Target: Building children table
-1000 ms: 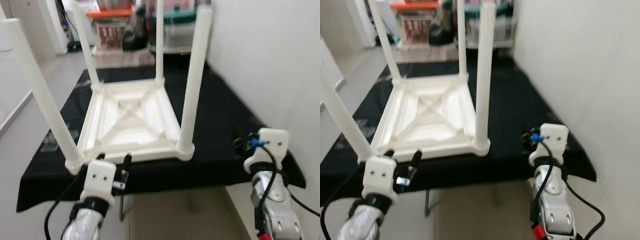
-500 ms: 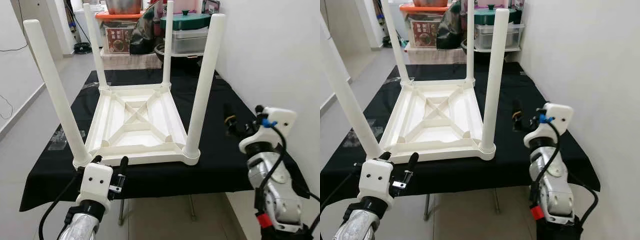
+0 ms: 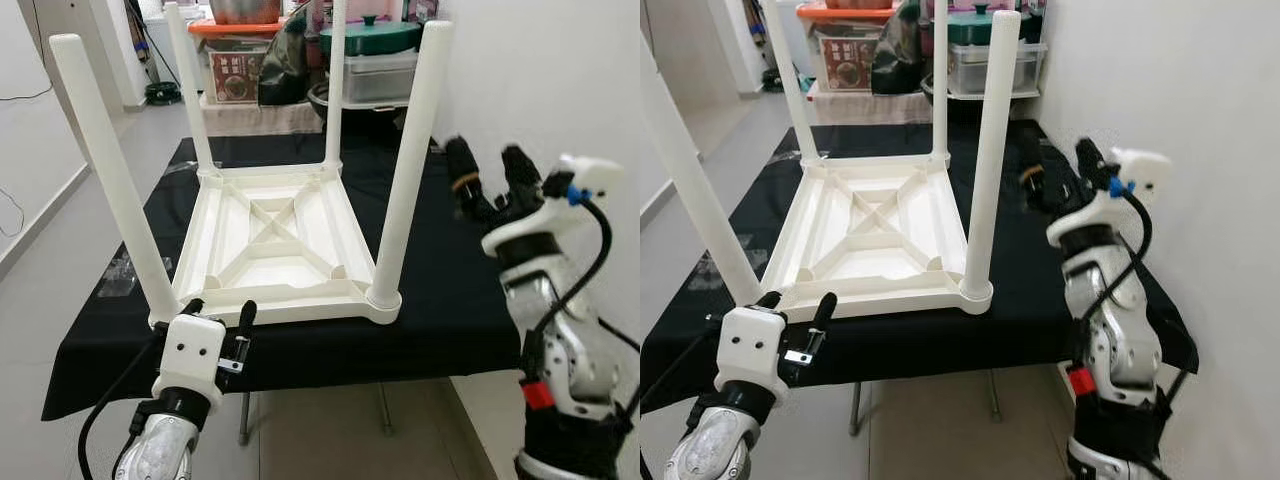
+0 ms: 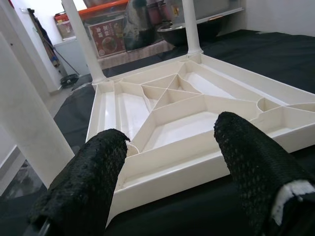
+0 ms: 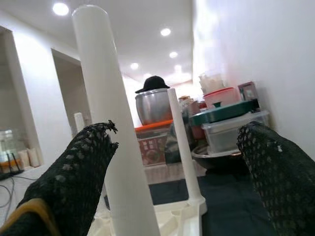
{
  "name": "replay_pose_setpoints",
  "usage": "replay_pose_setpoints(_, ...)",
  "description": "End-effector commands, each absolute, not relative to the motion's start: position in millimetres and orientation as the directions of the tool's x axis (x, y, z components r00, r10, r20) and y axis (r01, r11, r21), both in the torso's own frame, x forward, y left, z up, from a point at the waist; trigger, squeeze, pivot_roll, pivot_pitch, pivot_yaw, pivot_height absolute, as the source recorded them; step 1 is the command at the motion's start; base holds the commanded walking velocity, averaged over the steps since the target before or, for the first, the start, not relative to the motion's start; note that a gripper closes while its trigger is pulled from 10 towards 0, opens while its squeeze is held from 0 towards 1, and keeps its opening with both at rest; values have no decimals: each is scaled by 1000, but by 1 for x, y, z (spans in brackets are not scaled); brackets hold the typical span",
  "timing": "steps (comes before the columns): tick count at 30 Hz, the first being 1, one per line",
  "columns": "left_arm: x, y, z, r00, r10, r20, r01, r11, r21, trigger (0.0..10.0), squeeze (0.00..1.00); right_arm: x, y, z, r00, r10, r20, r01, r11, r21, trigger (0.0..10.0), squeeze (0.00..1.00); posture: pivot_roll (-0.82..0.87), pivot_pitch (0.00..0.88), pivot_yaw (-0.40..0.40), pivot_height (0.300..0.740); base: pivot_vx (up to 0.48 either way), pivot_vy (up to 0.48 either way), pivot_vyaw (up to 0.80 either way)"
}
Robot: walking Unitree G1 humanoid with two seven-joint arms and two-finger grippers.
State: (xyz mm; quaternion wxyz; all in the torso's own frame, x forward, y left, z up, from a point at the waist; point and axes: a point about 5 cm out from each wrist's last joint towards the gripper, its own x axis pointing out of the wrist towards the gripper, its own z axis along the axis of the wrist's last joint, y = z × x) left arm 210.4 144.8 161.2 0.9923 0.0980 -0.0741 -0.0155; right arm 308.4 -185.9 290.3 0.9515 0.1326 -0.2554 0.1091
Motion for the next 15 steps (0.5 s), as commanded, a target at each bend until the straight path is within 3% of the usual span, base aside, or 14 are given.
replay_pose_setpoints(1,211,145,158,990,-44,131,17,979,203,10000,0,313,-181,294,843,174,509,-315,927,205,10000,0,49,15,-26,740,0,0,0)
replay_pose_setpoints(15,212,143,159,990,-48,135,19,978,209,10000,0,335,-162,332,777,268,570,-429,888,166,10000,0,52,27,-40,740,0,0,0)
